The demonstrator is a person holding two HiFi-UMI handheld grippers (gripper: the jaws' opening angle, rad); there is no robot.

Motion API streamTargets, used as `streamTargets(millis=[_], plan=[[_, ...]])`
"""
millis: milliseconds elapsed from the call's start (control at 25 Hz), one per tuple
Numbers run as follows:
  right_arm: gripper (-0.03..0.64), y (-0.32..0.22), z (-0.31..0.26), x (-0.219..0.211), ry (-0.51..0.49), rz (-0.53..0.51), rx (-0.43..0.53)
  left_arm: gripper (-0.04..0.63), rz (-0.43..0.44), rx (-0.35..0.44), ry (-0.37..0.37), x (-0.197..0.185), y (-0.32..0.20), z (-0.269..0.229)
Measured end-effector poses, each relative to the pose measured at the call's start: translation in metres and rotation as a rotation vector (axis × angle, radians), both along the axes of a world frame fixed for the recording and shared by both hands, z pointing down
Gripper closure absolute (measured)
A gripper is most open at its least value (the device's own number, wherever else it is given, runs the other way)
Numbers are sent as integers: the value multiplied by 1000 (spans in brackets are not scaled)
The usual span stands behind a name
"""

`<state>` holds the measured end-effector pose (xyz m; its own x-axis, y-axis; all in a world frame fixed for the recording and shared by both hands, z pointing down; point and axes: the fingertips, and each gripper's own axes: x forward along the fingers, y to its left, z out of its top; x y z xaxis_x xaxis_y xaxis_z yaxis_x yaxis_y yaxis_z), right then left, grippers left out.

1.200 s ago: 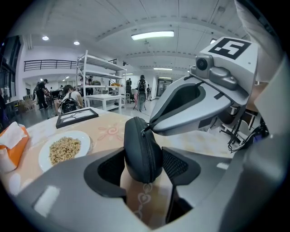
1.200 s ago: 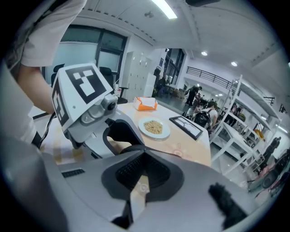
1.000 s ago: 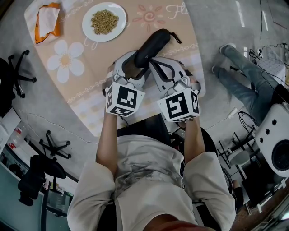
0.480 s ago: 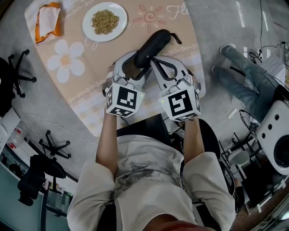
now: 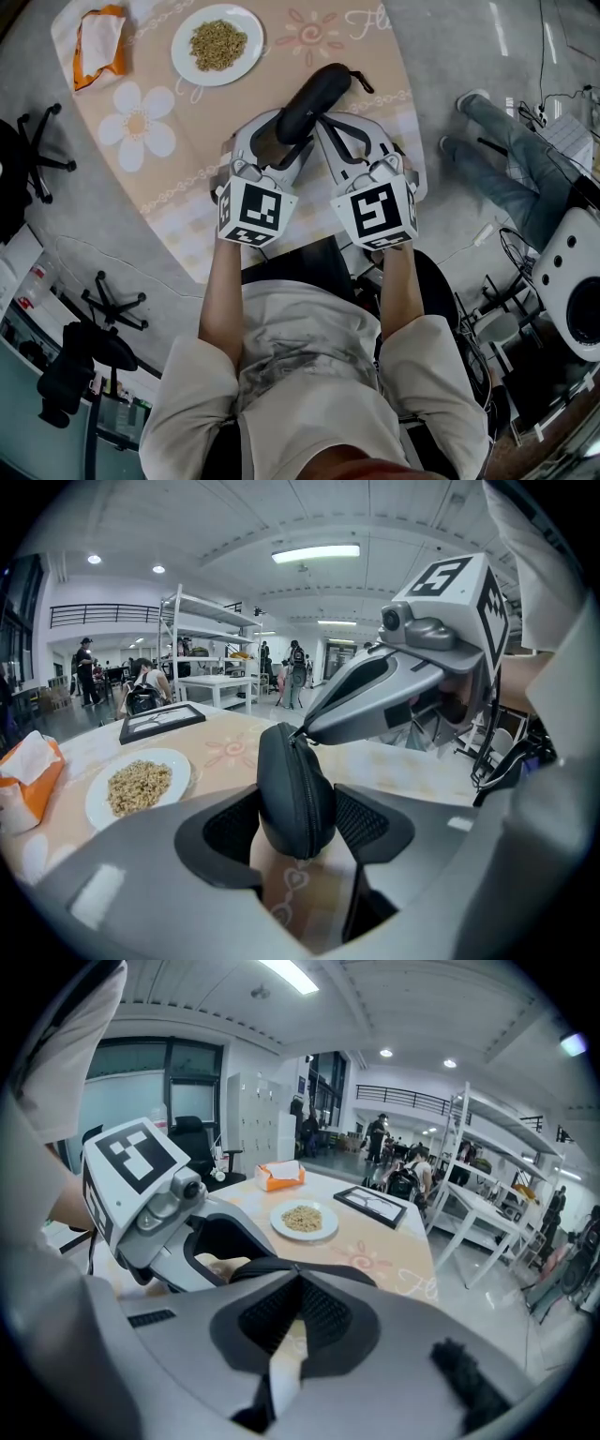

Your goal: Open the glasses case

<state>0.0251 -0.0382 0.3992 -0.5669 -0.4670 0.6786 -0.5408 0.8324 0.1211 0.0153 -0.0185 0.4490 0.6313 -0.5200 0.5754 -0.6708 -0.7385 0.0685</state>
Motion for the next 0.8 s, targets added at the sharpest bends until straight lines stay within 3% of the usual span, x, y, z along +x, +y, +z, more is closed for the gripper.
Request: streamTargets(millis=[800], plan=[[601,-10,4,13,24,75,-6,336,5,-6,-7,-9,16,1]])
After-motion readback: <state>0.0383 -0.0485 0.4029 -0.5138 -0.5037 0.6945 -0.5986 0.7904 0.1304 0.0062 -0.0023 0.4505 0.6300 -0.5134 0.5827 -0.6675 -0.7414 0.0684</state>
